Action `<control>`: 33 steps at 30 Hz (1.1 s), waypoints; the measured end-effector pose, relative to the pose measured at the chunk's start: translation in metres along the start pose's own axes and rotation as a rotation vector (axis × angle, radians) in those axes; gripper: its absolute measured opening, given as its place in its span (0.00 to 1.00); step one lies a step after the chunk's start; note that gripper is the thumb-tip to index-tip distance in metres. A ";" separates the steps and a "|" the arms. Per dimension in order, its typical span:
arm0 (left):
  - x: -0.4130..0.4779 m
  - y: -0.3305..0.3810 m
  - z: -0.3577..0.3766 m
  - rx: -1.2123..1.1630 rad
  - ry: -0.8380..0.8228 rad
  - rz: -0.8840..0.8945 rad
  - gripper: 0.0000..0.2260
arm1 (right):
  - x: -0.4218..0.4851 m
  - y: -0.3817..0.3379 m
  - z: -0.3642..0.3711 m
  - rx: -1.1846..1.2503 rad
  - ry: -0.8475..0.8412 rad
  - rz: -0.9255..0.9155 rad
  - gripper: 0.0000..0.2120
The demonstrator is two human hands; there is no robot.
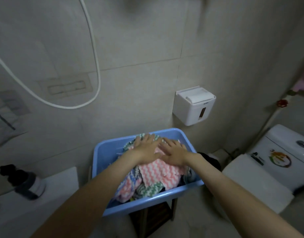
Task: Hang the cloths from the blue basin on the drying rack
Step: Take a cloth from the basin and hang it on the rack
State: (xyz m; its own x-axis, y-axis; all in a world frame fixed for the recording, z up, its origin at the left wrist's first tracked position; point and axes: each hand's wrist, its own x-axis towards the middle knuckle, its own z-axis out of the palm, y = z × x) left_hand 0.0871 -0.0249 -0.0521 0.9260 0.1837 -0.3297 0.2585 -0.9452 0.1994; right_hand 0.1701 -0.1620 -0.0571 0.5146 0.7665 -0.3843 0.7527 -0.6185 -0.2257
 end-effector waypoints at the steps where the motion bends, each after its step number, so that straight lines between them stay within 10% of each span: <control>1: -0.001 -0.001 0.006 0.057 -0.116 0.007 0.32 | 0.002 0.004 0.007 -0.019 -0.077 0.029 0.32; 5: -0.003 -0.015 0.013 0.072 -0.259 -0.068 0.30 | -0.003 0.022 0.011 0.201 -0.111 0.235 0.30; 11: -0.001 -0.028 -0.002 -0.159 0.035 -0.420 0.23 | -0.002 0.023 -0.002 0.844 0.077 0.316 0.13; 16: 0.001 -0.027 -0.021 -0.182 0.147 -0.472 0.14 | 0.002 0.023 -0.004 1.109 0.142 0.228 0.21; 24: 0.015 0.048 -0.087 -0.659 0.200 -0.064 0.05 | -0.024 0.066 -0.035 1.561 0.406 0.120 0.16; 33: 0.067 0.185 -0.115 -0.425 -0.031 0.200 0.02 | -0.131 0.171 -0.044 1.577 0.533 0.236 0.27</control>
State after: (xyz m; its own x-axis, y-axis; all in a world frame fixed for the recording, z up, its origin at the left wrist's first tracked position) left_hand 0.2291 -0.1566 0.0688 0.9621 -0.0047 -0.2727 0.1720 -0.7657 0.6198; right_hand 0.2496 -0.3607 -0.0064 0.8688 0.4029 -0.2877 -0.3040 -0.0246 -0.9524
